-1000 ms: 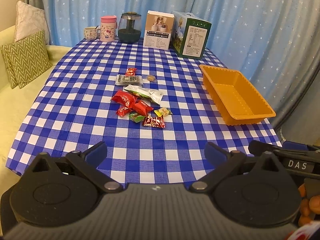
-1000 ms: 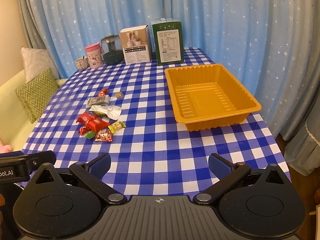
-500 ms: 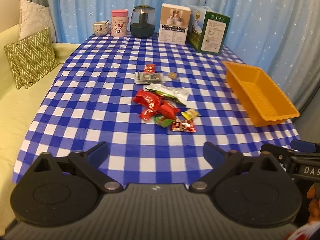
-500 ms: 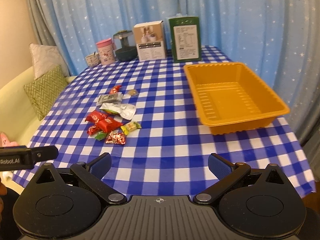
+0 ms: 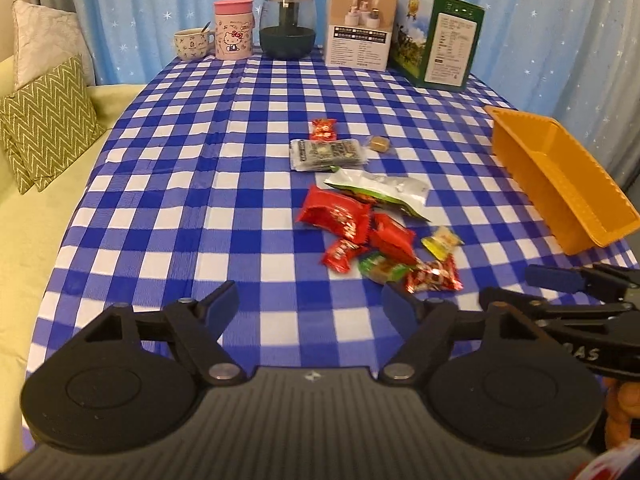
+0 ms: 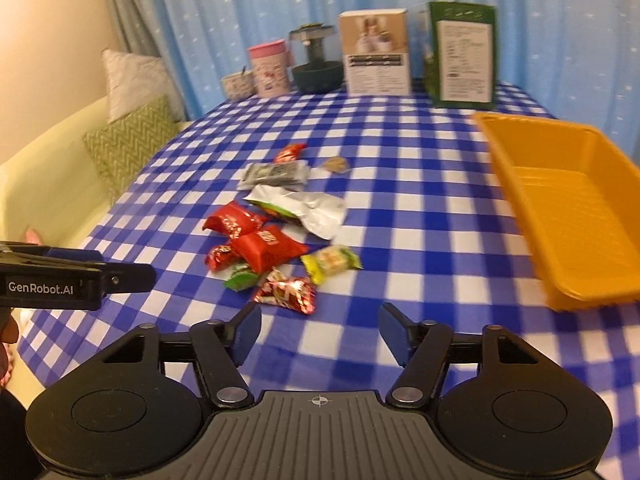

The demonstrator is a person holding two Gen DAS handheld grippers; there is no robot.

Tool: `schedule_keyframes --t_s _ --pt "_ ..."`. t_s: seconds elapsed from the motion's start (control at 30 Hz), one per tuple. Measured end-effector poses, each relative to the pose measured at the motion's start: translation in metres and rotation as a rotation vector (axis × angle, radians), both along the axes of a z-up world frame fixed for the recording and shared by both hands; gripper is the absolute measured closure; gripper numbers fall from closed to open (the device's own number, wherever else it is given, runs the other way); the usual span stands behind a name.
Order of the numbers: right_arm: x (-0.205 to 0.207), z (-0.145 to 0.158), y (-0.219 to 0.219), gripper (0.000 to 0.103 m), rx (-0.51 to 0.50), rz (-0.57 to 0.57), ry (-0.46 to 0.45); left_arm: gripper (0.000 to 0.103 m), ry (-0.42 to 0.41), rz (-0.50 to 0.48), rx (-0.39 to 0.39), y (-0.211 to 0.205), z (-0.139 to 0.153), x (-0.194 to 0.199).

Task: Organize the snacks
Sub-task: 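Grasp the red-and-white candy with the right tool while the left tool grasps a green-wrapped candy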

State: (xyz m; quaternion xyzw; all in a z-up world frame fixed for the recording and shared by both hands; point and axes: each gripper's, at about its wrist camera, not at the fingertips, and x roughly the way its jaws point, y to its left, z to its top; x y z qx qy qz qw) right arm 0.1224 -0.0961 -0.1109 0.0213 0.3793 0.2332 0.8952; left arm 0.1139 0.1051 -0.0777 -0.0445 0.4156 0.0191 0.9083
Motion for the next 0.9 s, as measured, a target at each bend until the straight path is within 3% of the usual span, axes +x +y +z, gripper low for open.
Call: schedule_keyframes --t_s 0.43,0.47,0.53,0.73,0.9 --pt "0.044 -0.039 0.043 0.054 -0.058 0.081 -0.017 0.027 0.008 0.008 -0.059 0.014 -0.018 0.023" --pt "0.044 -0.039 0.044 0.057 -0.052 0.085 -0.017 0.027 0.009 0.010 -0.062 0.015 -0.019 0.023" --pt "0.044 -0.039 0.047 0.076 -0.074 0.087 -0.026 0.027 0.015 0.007 -0.065 0.013 -0.020 0.023" --pt "0.030 -0.034 0.038 0.081 -0.074 0.083 -0.019 0.028 0.027 -0.046 -0.067 -0.007 -0.028 0.022" --pt "0.017 -0.025 0.014 0.081 -0.061 0.026 -0.037 0.038 -0.001 -0.092 -0.090 -0.030 -0.036 0.026"
